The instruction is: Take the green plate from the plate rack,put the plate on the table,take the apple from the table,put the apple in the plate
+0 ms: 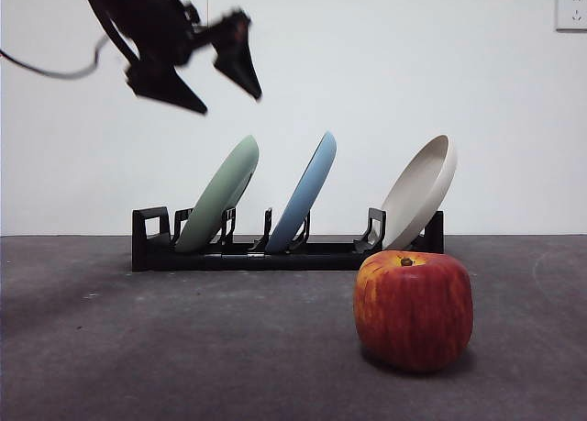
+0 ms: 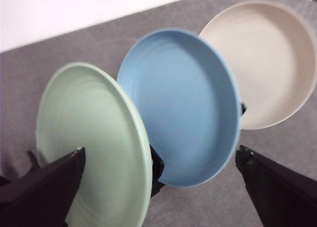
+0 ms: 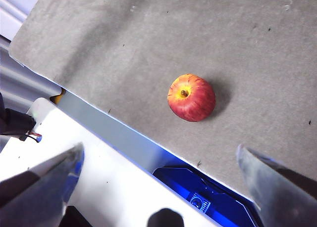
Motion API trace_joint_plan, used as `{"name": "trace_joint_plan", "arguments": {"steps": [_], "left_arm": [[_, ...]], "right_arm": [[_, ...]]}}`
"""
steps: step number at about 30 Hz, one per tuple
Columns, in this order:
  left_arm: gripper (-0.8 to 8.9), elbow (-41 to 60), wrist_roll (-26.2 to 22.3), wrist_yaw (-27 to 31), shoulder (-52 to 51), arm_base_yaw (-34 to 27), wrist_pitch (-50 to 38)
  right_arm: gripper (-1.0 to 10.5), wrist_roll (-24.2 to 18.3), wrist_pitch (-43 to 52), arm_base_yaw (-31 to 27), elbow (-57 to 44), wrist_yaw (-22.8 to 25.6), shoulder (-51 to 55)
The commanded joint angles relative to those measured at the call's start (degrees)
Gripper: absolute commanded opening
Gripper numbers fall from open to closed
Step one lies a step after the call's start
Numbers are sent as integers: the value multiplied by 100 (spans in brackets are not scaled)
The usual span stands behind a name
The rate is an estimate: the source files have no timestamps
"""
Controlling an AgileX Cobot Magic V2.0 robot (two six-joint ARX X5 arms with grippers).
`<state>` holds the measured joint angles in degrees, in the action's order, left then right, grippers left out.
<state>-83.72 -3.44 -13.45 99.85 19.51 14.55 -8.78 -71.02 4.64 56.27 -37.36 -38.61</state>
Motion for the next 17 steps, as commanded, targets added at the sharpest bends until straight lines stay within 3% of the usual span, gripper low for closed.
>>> {"name": "trace_joint_plan", "arguments": {"steps": [1,14,15,17], "left_arm": [[660,-107,-116,90,367,35,-129],[651,-164,-114,120,1106,44,-608],[621,-164,-114,118,1108,44,-601],[341,-164,-114,109,1108,37,-592]], "right_arm": [[661,37,22,9,-4,-2,-2],[660,39,22,9,-4,-2,-2],[660,39,22,9,-7,-2,-2],[660,39,22,9,-4,-2,-2]]}}
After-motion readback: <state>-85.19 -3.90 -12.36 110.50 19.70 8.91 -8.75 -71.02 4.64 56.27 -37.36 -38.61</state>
